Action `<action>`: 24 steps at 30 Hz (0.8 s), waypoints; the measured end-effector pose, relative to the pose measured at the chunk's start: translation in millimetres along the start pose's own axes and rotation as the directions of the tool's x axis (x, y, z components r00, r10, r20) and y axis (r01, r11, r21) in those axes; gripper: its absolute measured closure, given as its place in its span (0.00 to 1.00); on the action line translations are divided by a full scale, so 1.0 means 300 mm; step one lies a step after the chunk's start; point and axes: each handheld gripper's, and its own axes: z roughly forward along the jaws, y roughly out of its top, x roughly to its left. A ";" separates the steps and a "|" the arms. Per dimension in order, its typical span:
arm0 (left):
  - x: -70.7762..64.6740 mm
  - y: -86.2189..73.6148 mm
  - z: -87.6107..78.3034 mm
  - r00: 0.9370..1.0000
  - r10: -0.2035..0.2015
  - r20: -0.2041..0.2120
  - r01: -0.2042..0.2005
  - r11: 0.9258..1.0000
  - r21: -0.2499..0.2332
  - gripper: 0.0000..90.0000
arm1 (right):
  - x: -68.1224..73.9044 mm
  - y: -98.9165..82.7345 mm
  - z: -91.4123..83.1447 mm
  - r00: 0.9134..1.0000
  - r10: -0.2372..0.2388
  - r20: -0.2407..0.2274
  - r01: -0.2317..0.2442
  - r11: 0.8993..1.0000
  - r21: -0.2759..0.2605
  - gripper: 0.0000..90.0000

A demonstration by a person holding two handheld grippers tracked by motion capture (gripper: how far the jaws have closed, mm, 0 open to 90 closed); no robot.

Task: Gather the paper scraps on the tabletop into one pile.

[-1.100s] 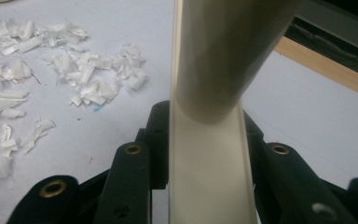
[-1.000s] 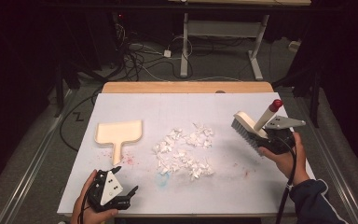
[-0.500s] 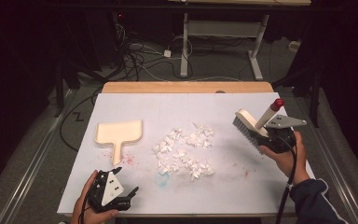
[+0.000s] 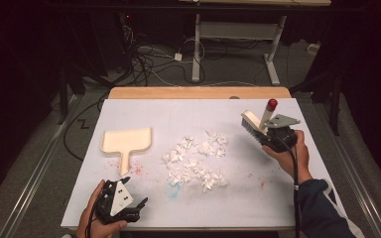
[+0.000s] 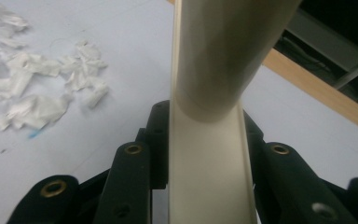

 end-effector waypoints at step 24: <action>-0.025 0.005 0.026 0.999 0.039 0.001 -0.039 0.997 0.065 0.17 | 0.256 0.079 0.140 0.975 -0.154 -0.159 0.158 0.987 0.014 0.76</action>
